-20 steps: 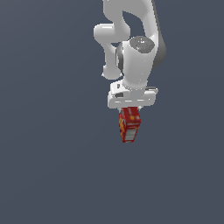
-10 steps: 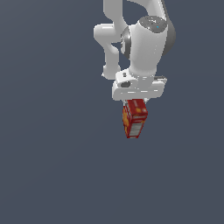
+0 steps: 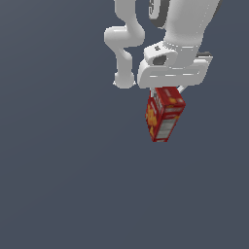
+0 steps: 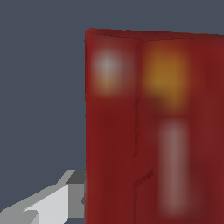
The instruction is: Pick up the object and move it to a goal position.
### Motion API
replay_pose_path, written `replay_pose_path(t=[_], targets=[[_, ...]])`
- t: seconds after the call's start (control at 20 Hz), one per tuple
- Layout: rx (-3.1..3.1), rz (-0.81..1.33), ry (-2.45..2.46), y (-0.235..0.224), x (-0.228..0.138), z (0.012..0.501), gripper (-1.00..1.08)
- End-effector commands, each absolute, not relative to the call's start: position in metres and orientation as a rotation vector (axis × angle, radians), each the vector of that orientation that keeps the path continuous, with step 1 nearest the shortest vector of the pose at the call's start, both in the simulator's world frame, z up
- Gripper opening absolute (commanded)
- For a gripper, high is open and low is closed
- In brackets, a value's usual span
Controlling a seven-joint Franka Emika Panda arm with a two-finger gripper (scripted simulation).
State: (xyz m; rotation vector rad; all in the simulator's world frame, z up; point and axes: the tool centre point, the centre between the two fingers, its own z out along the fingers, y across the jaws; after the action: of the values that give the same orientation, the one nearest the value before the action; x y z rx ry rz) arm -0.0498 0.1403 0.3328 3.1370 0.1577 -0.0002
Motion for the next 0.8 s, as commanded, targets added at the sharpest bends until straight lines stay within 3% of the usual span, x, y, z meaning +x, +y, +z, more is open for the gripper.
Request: replay_pose_path(t=[0.0, 0.75], targets=[[3.137, 0.001, 0.158, 0.152, -0.052, 0.360, -1.00], [3.137, 0.000, 0.157, 0.209, -0.060, 0.492, -1.00]])
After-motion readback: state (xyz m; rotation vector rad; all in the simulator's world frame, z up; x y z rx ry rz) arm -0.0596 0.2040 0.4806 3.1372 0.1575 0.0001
